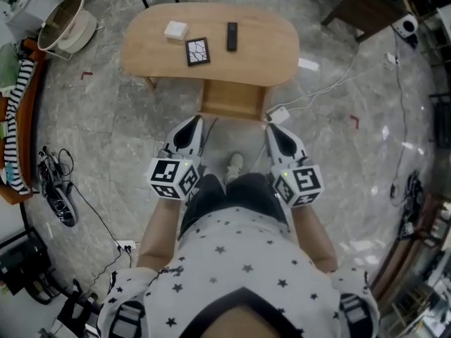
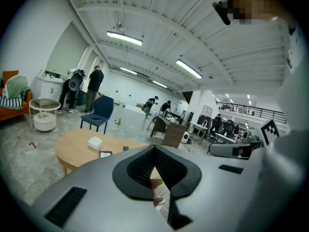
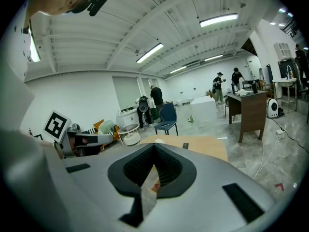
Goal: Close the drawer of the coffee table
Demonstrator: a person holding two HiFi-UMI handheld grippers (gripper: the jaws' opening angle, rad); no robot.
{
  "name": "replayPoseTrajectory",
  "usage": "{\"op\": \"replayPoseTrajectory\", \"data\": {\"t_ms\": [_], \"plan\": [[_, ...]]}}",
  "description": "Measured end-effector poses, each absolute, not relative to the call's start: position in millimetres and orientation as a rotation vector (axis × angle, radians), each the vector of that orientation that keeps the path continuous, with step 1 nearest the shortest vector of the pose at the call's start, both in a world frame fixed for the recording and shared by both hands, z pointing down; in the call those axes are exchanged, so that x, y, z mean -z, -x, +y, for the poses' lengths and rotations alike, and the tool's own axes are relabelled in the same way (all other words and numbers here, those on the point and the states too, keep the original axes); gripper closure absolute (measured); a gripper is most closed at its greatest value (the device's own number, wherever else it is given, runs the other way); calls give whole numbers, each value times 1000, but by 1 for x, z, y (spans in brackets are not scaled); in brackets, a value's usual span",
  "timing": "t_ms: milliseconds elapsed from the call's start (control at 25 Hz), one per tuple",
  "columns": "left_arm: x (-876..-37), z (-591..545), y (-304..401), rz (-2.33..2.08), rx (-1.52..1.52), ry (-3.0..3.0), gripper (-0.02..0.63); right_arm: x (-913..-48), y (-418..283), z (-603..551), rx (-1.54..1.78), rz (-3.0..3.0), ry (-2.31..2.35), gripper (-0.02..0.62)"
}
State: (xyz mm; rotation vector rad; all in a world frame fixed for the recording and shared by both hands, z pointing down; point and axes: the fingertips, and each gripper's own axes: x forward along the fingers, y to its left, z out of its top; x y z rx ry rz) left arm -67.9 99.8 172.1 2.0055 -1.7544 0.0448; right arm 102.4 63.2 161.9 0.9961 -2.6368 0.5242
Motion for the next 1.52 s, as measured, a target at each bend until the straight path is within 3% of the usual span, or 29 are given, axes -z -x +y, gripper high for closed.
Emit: {"op": "replayPoseTrajectory", "data": {"t_ms": [1520], "plan": [[-422,25,116,-1697,-264,-1843,598,-417,-139,-22,-691,-2337,-1158,589]]}}
